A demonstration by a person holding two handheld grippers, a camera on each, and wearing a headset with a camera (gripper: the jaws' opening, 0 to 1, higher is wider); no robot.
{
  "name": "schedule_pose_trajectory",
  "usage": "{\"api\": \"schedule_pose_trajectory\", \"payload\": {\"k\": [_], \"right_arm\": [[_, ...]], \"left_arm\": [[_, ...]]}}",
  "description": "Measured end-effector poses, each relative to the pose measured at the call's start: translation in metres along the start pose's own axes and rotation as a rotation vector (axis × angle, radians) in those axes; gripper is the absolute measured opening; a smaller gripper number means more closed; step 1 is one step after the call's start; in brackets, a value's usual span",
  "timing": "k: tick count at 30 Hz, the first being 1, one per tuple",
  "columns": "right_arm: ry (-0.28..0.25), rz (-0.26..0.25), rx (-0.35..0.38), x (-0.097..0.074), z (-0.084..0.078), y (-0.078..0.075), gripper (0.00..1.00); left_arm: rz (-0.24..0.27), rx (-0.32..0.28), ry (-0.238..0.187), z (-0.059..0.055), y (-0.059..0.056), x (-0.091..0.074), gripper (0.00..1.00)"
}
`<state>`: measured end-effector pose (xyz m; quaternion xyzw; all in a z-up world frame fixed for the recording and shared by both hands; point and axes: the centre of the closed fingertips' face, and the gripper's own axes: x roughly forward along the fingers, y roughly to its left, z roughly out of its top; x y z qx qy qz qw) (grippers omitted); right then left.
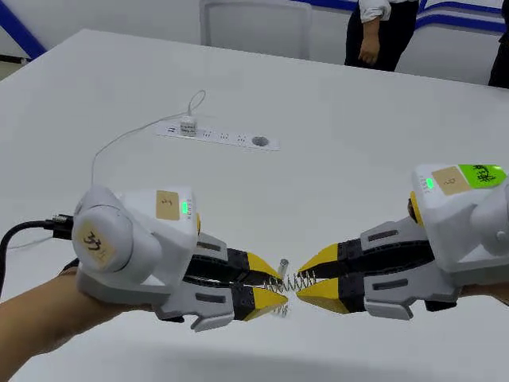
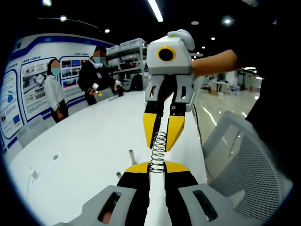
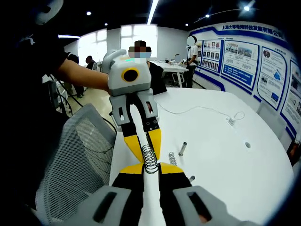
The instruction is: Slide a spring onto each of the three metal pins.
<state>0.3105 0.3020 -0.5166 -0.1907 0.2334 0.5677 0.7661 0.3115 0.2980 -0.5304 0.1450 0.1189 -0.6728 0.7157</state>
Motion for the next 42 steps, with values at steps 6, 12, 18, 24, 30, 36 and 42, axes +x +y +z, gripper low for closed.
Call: {"api": "schedule_pose_trajectory", "payload": {"k": [6,12,18,24,30,36,42], "right_arm": [[-0.071,0.009,0.041,0.0,0.015,0.002,0.11],[-0.115,0.007,0.063,0.002,0.026,0.003,0.11],[-0.138,0.004,0.083,0.004,0.031,0.002,0.11],[-0.153,-0.005,0.081,0.009,0.037,0.003,0.11],[-0.145,-0.012,0.075,0.009,0.039,0.003,0.1],[-0.144,-0.019,0.076,0.009,0.041,0.001,0.1],[-0.147,-0.041,0.071,0.005,0.044,-0.004,0.1]], "left_arm": [[0.003,0.015,0.015,-0.003,0.0,0.001,0.1],[0.008,0.014,0.014,-0.003,0.001,0.002,0.1],[0.011,-0.002,0.005,-0.002,0.002,0.002,0.1],[0.012,-0.012,0.0,-0.003,0.001,0.004,0.1],[0.01,-0.029,-0.012,-0.002,0.002,0.002,0.1],[0.009,-0.05,-0.019,0.0,0.002,0.001,0.12],[0.026,-0.056,-0.034,0.004,0.007,-0.001,0.15]]}}
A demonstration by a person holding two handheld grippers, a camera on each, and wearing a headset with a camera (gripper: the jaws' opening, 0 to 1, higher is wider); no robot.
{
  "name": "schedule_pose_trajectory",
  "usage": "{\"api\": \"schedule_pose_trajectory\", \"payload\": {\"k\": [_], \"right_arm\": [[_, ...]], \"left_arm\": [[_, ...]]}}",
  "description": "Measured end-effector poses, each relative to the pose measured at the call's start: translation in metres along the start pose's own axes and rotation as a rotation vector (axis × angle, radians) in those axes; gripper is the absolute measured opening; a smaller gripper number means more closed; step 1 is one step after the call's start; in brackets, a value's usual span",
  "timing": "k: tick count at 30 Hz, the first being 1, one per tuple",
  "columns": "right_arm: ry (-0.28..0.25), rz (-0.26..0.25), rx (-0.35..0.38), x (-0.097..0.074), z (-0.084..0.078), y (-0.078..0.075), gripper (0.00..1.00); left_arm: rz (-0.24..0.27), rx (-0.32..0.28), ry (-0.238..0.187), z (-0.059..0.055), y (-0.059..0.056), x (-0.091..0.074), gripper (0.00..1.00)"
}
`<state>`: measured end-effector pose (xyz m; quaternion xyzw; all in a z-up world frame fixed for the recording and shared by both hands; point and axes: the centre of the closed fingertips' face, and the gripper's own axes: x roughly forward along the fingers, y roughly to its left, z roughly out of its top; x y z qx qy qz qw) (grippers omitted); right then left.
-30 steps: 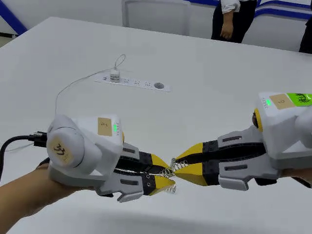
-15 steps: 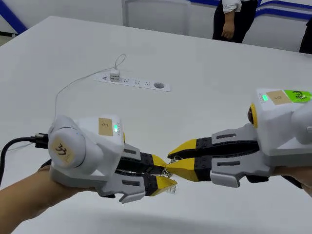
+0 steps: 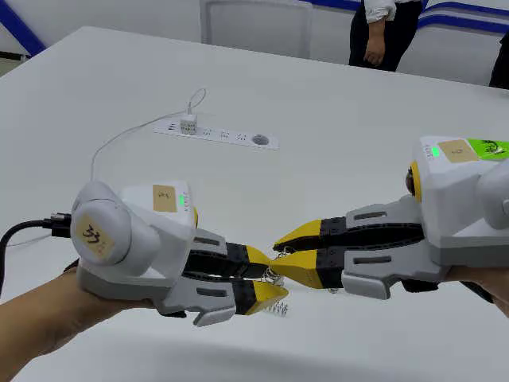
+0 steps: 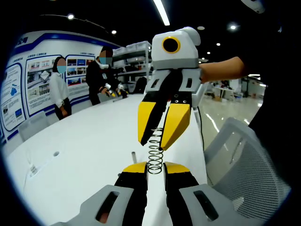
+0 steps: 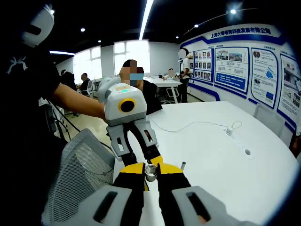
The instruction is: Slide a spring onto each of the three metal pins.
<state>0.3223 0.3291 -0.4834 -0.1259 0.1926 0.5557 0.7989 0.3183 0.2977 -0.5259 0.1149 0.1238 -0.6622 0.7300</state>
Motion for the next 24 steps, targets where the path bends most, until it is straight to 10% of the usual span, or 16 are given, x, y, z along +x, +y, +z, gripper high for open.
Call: {"api": "schedule_pose_trajectory", "payload": {"k": [24], "right_arm": [[0.049,-0.159,0.049,-0.031,-0.025,-0.056,0.1]], "left_arm": [[0.106,-0.034,0.0,-0.003,0.029,-0.029,0.49]]}}
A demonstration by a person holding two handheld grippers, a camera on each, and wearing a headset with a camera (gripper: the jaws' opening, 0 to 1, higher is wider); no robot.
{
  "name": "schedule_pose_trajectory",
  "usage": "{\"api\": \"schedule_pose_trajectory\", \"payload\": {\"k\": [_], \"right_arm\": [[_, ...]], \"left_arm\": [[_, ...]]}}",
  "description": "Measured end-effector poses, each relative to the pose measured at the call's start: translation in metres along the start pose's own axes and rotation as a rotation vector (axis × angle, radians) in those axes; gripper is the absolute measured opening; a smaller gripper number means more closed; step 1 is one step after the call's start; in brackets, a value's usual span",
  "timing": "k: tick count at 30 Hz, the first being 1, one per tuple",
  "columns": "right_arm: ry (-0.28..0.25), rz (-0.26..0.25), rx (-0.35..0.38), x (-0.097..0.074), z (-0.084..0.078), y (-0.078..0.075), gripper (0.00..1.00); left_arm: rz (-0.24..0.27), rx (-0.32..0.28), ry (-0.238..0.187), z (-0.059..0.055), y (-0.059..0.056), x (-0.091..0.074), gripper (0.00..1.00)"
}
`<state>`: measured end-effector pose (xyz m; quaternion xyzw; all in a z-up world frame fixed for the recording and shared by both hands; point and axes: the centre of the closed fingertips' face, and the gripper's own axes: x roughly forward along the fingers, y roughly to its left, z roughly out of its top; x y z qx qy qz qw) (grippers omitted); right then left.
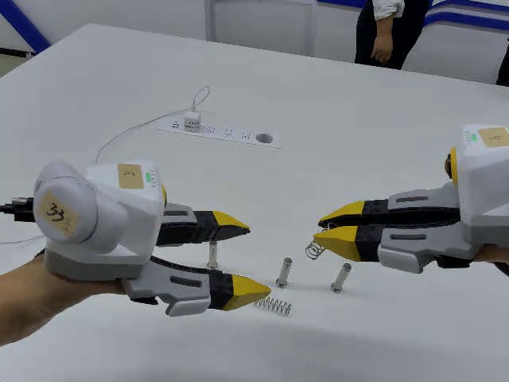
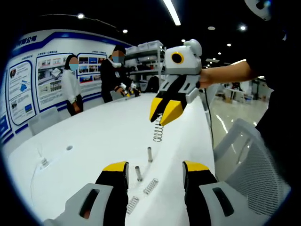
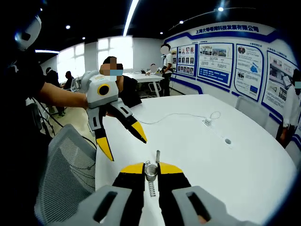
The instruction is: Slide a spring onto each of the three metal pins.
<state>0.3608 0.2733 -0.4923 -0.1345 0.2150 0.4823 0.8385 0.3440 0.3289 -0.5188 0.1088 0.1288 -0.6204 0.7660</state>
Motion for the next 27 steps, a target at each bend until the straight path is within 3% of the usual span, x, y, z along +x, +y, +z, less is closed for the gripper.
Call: {"api": "schedule_pose_trajectory", "payload": {"k": [16,27], "right_arm": [[0.079,-0.146,0.07,-0.013,-0.032,-0.051,0.1],[0.13,-0.188,0.101,-0.013,-0.058,-0.065,0.1]], "left_arm": [[0.106,-0.025,0.009,-0.011,0.029,-0.023,0.69],[0.176,-0.052,0.025,-0.022,0.048,-0.037,0.83]]}}
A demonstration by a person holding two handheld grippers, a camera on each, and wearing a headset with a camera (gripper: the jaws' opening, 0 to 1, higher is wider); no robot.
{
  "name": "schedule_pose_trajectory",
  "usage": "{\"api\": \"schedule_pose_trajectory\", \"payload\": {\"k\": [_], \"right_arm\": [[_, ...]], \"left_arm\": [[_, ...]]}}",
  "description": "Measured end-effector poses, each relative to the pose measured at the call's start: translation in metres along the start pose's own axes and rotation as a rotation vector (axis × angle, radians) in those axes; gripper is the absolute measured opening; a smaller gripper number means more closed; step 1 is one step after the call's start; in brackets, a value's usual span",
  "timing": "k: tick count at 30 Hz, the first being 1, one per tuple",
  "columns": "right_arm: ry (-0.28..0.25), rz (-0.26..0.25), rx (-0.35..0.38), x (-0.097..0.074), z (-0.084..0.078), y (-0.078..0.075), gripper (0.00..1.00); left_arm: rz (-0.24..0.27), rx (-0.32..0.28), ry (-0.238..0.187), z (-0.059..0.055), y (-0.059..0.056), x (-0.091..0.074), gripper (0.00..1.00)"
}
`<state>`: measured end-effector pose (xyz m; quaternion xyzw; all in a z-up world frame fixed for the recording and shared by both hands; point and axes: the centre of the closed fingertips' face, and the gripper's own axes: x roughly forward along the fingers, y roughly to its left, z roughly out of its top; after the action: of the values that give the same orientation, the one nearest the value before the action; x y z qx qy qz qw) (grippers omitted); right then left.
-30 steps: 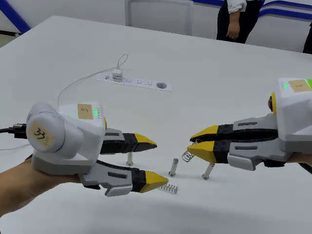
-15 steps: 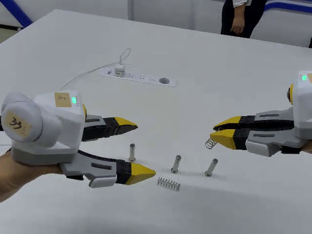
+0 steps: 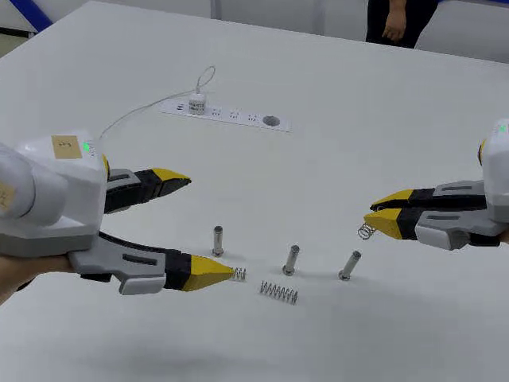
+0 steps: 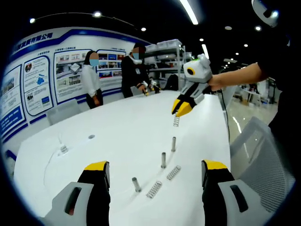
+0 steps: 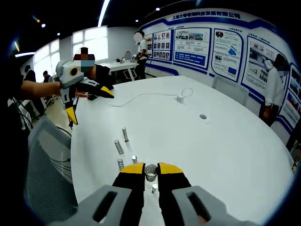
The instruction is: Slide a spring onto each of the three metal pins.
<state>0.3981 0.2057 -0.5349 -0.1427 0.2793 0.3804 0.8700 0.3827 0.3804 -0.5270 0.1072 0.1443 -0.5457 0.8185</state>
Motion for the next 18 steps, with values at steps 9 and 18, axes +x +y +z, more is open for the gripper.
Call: {"api": "schedule_pose_trajectory", "payload": {"k": [9,18], "right_arm": [[0.03,-0.011,0.03,0.008,-0.017,-0.008,0.1],[0.053,0.0,0.049,0.018,-0.027,-0.007,0.1]], "left_arm": [[0.087,-0.024,-0.004,-0.003,0.022,-0.01,1.0],[0.117,-0.033,0.0,-0.005,0.03,-0.014,1.0]]}}
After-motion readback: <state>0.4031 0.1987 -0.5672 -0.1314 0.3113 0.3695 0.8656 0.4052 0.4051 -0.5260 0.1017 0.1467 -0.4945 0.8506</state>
